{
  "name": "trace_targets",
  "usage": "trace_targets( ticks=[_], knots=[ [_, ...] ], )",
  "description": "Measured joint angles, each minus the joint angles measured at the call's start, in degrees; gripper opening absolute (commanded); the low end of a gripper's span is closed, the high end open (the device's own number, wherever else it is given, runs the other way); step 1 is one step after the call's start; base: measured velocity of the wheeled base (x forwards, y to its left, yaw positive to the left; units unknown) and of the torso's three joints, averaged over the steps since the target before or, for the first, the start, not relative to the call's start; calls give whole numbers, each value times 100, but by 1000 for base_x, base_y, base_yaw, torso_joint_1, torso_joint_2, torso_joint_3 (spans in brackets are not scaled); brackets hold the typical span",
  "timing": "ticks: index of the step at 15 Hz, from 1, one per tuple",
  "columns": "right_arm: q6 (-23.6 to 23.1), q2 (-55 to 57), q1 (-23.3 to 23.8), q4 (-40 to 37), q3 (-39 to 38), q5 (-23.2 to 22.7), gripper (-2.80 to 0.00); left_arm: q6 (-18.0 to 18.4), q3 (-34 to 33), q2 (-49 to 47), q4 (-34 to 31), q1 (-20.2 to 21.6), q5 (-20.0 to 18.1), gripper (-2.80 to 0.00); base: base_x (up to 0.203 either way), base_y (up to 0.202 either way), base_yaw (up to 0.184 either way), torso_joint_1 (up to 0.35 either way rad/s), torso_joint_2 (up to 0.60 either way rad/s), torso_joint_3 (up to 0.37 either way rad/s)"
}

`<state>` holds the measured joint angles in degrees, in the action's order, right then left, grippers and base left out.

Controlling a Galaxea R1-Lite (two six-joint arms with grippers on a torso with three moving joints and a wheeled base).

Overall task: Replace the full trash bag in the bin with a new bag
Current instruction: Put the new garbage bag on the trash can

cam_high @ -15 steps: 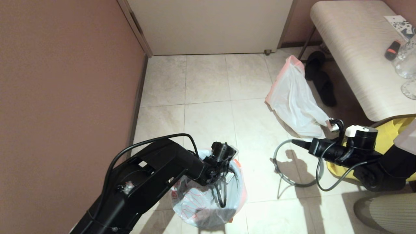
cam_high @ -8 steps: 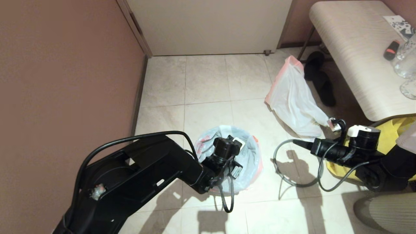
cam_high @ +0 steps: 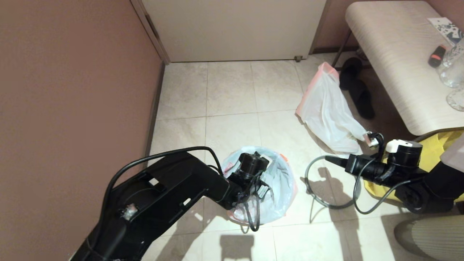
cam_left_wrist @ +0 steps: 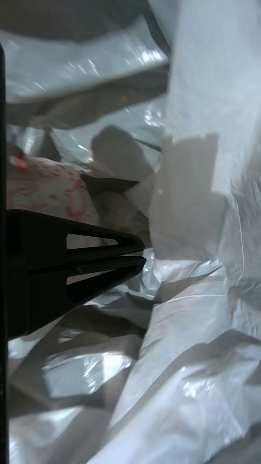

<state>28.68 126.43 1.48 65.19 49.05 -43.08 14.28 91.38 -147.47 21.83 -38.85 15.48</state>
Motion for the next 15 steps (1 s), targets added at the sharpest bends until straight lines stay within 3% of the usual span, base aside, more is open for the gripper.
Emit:
trace_targets(
  ticks=[3, 5, 10, 15],
  knots=[
    [0, 0, -18, 1, -2, 0, -280, 11, 1256, -760, -608, 188, -126, -280, 0, 0, 0, 0, 0, 0],
    [-1, -2, -18, 1, -18, 0, -280, 194, 1957, -1290, -1134, 300, -457, -280, 0, 0, 0, 0, 0, 0],
    [-9, 0, -49, 0, -24, -9, -280, 387, 2145, -1786, -1535, 561, -553, -280, 0, 0, 0, 0, 0, 0],
    [-9, 12, -51, 4, -18, -9, -280, 219, 2123, -1669, -1550, 563, -550, -280, 0, 0, 0, 0, 0, 0]
  ],
)
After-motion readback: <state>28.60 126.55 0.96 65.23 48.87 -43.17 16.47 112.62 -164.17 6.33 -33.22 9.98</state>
